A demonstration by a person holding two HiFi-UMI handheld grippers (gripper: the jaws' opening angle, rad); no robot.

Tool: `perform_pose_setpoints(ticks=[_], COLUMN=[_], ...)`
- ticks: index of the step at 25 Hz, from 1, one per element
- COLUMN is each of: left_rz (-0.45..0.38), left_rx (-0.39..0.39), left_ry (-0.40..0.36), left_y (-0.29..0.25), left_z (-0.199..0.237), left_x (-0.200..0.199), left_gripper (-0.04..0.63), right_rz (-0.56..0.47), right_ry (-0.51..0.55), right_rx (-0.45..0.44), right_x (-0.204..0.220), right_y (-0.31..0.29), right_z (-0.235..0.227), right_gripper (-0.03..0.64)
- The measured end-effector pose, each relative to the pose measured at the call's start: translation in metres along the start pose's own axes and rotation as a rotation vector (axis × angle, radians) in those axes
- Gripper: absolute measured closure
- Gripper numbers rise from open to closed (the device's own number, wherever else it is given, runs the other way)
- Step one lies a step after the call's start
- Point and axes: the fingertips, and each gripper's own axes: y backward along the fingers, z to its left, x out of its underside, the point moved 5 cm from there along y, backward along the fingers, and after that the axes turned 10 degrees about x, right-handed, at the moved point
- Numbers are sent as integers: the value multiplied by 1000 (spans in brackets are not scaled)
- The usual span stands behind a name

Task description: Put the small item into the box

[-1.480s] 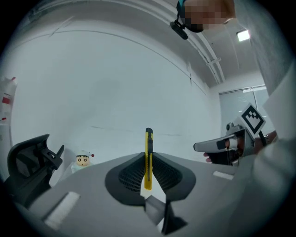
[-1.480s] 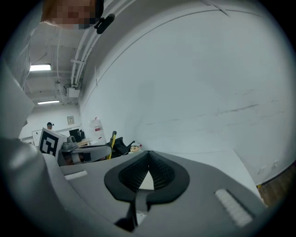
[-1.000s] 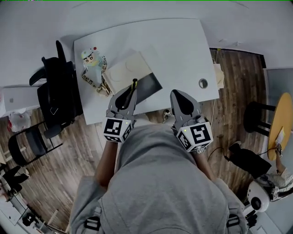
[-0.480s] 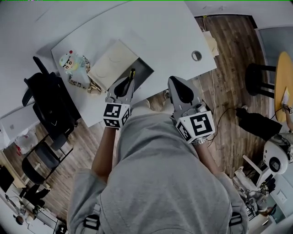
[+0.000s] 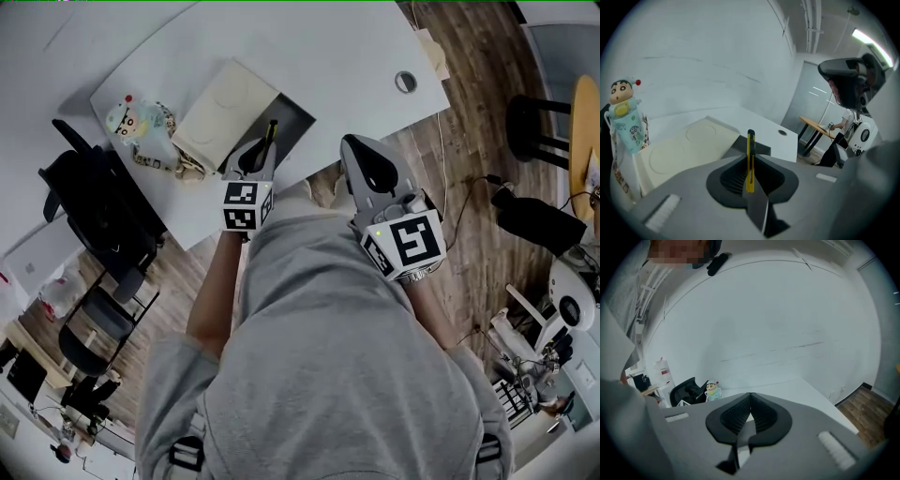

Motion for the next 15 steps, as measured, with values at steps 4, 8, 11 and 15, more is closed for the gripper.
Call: perform_pose_setpoints(ticks=[4, 8, 11, 15], left_rz=[49, 101, 129, 159], left_rx=[0, -15, -28, -38], left_ry=[-4, 23, 38, 70], left_y=[-8, -18, -25, -30], left_z=[4, 13, 20, 26], left_x=[11, 23, 30, 34], left_gripper=[546, 546, 546, 546], right_rz=[14, 28, 31, 38], right_ry=[-16, -36, -42, -49], right_rx=[24, 52, 63, 76], right_x=[2, 5, 5, 5], right_y=[-1, -5, -7, -10], right_z=[-4, -10, -12, -15], right_gripper=[600, 601, 601, 600])
